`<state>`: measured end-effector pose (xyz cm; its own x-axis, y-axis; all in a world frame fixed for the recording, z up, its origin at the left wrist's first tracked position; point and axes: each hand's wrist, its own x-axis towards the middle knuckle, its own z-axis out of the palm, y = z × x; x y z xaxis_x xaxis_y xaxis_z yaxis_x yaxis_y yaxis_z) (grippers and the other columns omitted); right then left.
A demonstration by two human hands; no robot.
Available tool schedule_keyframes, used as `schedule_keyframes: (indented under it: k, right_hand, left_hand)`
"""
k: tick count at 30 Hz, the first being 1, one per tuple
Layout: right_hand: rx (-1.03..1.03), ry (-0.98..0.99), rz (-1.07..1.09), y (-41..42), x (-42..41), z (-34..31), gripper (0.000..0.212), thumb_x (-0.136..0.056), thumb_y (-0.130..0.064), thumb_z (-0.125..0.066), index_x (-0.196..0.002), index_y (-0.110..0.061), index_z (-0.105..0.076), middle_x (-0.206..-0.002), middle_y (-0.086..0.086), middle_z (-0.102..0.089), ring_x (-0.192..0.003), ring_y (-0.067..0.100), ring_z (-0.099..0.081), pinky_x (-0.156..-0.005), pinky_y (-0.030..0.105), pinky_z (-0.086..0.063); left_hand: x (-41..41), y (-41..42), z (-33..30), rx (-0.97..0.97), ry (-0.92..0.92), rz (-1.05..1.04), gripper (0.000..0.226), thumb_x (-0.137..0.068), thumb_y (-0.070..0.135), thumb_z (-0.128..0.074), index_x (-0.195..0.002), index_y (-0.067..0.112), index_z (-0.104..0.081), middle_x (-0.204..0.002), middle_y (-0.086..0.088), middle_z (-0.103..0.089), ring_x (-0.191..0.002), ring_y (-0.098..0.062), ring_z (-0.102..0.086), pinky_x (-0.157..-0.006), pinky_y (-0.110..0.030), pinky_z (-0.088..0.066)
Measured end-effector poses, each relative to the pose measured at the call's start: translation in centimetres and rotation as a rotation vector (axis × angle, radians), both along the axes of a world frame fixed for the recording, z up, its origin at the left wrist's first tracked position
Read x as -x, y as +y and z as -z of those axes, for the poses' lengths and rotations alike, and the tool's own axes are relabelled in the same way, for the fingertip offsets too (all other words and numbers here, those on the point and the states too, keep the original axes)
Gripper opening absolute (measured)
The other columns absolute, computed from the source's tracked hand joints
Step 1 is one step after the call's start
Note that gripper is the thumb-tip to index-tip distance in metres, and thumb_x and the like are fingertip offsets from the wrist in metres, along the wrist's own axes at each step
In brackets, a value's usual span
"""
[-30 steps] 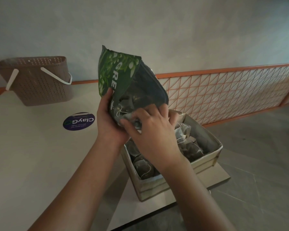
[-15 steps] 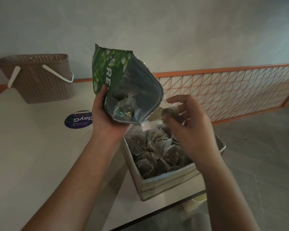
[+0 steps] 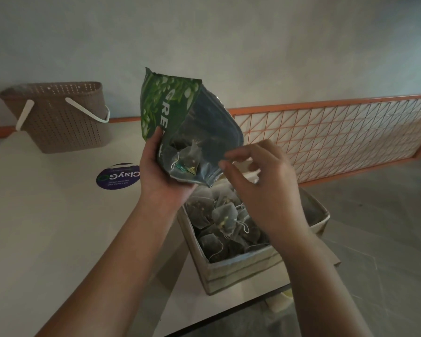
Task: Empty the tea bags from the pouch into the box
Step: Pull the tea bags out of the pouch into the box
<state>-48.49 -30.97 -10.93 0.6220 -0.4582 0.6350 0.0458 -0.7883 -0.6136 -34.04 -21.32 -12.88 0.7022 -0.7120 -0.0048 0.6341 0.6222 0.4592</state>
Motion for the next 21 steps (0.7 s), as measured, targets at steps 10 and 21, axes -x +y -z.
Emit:
schedule_keyframes:
  k: [10,21]
  right_hand:
    - [0.447,0.459,0.016,1.8,-5.6,-1.5,0.046,-0.099,-0.045,-0.044,-0.133,-0.015,-0.051,-0.133,0.006,-0.043,-0.124,0.023,-0.042,-0.104,0.036,-0.039]
    - [0.272,0.296,-0.196,2.2,-5.4,-0.9,0.012,-0.090,-0.025,-0.060,-0.094,-0.017,-0.052,-0.081,-0.003,-0.065,-0.087,0.017,-0.062,-0.121,0.035,-0.015]
  left_hand:
    - [0.4,0.6,-1.0,-0.048,0.001,-0.061,0.056,-0.094,0.049,-0.053,-0.139,0.017,-0.060,-0.146,-0.005,-0.058,-0.134,-0.024,-0.056,-0.115,-0.037,-0.040]
    - [0.1,0.8,-1.3,-0.062,0.013,-0.094,0.044,-0.098,0.046,-0.047,-0.119,0.013,-0.069,-0.103,-0.006,-0.074,-0.088,-0.023,-0.073,-0.078,-0.030,-0.062]
